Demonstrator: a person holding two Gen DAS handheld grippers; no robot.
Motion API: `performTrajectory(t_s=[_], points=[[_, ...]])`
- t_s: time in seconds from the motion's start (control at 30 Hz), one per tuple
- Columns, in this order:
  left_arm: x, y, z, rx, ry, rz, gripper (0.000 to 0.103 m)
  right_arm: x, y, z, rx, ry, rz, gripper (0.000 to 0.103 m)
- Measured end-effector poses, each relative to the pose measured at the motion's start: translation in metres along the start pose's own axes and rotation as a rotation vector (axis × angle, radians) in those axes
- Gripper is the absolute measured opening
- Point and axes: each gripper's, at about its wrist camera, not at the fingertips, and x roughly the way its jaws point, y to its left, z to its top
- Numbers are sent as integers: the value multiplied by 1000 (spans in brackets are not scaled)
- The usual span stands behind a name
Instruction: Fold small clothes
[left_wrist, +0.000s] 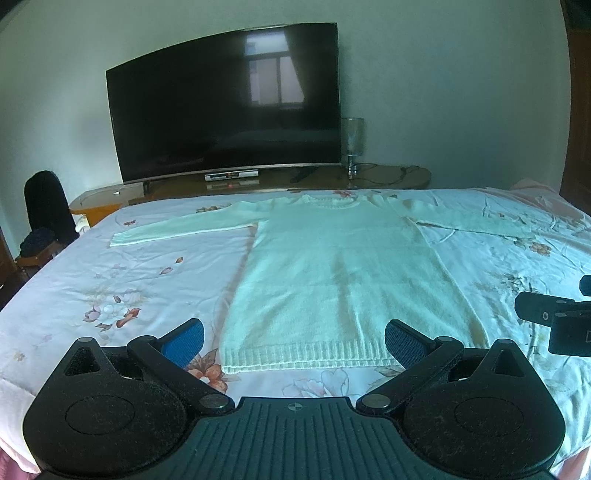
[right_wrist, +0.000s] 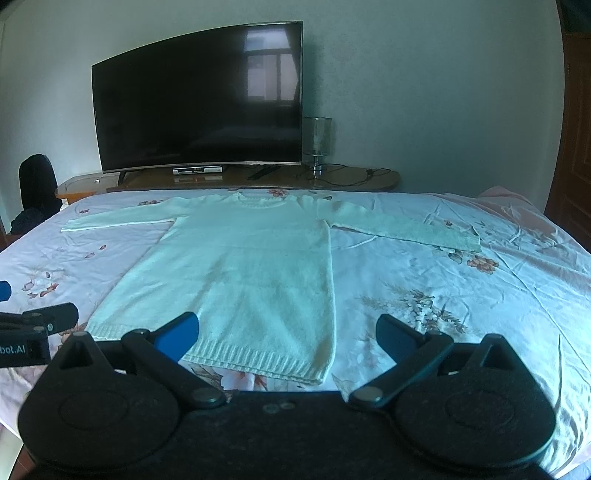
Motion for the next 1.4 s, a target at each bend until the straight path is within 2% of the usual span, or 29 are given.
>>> performTrajectory(t_s=[1.07,1.13,1.23,1.4], points=[[6,-2,4,0,23,-4,103,7,-1,-1,-5,5,6,102],[9,0,5,-15,7,16,103,10,-2,-1,-1,8,15,102],[23,8,11,-44,-16,-11,103,18,-11,2,18,2,24,102],[82,17,39,-54,-11,-63,103,41,-45,21,68,-48,0,102]])
